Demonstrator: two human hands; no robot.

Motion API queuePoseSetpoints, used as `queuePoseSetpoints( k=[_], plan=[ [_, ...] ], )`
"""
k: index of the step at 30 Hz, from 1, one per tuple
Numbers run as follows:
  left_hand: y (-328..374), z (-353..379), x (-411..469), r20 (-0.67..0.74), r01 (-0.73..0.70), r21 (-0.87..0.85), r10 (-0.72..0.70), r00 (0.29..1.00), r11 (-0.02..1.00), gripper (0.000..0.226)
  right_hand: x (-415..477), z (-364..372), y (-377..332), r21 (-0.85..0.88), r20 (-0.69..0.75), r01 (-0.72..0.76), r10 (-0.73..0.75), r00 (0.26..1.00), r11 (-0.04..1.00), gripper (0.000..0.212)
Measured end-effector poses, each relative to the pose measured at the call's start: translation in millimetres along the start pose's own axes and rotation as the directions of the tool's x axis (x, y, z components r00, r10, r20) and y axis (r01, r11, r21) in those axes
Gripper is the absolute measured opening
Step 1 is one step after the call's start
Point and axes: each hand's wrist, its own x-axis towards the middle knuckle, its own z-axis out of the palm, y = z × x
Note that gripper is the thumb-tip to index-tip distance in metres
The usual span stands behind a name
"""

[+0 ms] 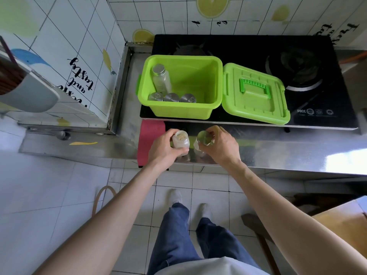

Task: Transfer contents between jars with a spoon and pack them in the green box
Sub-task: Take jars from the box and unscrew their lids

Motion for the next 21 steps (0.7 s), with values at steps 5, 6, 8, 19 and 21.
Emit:
queuePoseSetpoints(
  k=[5,6,8,19,21],
  plan=[
    [6.1,16.2,16.9,0.021,-0.013,0.05,0.012,1.0,0.999,0.052,-9.5,-17.4,14.9,-0.002,-0.062,0.003,-0.003,0.998,1.0,0.044],
    [8.0,19.5,19.5,0.026,-0.017,0.06,0.016,1.0,0.998,0.052,-11.0,-20.1,17.2,-0.004,-0.073,0.004,-0.004,0.997,1.0,0.043],
    [11.0,26.8,24.8,0.039,-0.018,0.083,0.014,0.999,0.996,0.052,-13.4,-25.0,20.4,-0.003,-0.091,-0.001,0.0,0.996,1.0,0.041],
    [15.2,46.3,38.2,0.076,-0.012,0.094,0.005,0.997,0.996,0.05,-20.8,-32.5,22.6,0.018,-0.129,0.032,-0.029,0.991,0.999,0.041],
    [12.3,47.1,38.2,0.07,0.0,0.099,-0.007,0.998,0.995,0.048,-22.0,-32.1,20.7,0.016,-0.135,0.039,-0.036,0.99,0.999,0.041]
  ],
)
